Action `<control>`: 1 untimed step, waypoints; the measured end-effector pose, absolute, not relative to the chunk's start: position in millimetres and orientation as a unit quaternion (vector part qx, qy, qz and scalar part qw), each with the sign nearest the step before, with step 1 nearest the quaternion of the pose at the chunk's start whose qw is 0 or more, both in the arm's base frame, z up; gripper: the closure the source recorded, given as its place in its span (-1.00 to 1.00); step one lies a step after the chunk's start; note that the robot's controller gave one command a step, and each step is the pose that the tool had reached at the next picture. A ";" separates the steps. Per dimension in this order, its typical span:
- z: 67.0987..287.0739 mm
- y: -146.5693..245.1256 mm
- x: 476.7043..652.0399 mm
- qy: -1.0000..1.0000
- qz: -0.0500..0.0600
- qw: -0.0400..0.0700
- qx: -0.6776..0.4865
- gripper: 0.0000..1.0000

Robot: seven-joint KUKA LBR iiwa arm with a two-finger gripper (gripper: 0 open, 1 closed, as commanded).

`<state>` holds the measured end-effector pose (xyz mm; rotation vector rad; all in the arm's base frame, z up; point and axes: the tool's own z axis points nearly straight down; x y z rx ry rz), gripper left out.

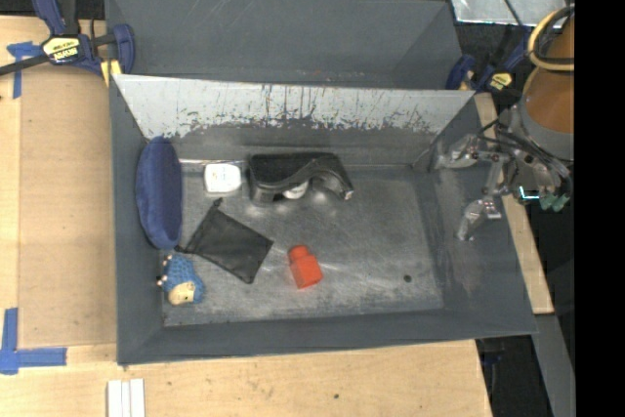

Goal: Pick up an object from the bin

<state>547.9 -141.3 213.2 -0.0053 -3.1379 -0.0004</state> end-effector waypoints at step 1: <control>73.7 -51.0 609.4 -0.991 0.001 -0.002 -0.131 -1.00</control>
Offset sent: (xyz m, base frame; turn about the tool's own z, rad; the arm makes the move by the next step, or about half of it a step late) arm 0.0589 0.0911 -0.1432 0.2618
